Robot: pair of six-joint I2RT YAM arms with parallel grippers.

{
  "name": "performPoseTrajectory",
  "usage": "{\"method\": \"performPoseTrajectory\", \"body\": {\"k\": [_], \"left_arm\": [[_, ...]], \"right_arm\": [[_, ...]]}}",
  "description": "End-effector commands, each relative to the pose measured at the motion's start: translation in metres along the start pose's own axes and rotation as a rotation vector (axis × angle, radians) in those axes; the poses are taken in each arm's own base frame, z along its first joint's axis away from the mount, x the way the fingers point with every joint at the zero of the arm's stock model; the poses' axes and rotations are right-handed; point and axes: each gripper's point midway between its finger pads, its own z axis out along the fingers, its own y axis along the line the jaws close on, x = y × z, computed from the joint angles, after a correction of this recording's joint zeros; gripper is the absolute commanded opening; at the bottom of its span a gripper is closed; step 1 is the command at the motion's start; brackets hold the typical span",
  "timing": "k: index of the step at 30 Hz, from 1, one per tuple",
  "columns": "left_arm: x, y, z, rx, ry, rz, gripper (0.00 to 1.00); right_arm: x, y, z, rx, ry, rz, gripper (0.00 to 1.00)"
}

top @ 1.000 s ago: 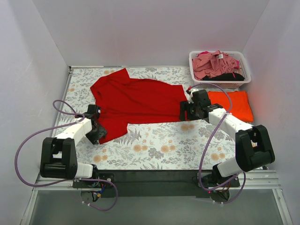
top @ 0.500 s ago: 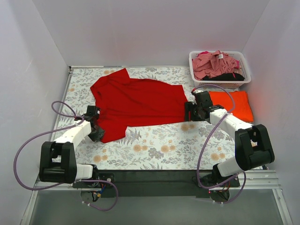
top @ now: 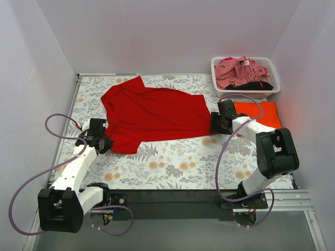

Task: Fold and stack the t-shirts
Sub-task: Flatten the tshirt out

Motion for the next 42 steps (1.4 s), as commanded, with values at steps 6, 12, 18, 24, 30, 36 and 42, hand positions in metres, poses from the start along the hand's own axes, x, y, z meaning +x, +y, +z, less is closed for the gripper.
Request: {"method": "performPoseTrajectory", "body": {"k": [6, 12, 18, 24, 30, 36, 42], "left_arm": [[-0.008, -0.008, -0.004, 0.071, -0.059, -0.001, 0.0], [-0.007, -0.01, -0.004, 0.081, -0.058, 0.003, 0.0], [-0.01, -0.012, -0.006, 0.094, -0.068, 0.002, 0.0], [-0.013, -0.013, -0.009, 0.109, -0.084, -0.002, 0.0], [-0.013, -0.015, -0.011, 0.122, -0.086, 0.002, 0.0], [-0.015, -0.016, -0.013, 0.128, -0.095, -0.002, 0.0], [-0.015, -0.017, -0.014, 0.138, -0.096, -0.003, 0.0]], "right_arm": [[-0.008, 0.001, 0.01, 0.03, -0.009, 0.117, 0.66], [-0.018, 0.002, 0.004, 0.037, -0.035, 0.126, 0.66], [-0.01, -0.008, 0.008, 0.111, 0.023, 0.107, 0.65], [0.008, -0.014, 0.018, 0.16, 0.088, 0.081, 0.61], [0.025, -0.01, 0.026, 0.164, 0.143, 0.053, 0.55], [0.053, -0.007, 0.027, 0.157, 0.222, 0.037, 0.38], [0.071, -0.012, 0.025, 0.164, 0.265, 0.033, 0.13]]}}
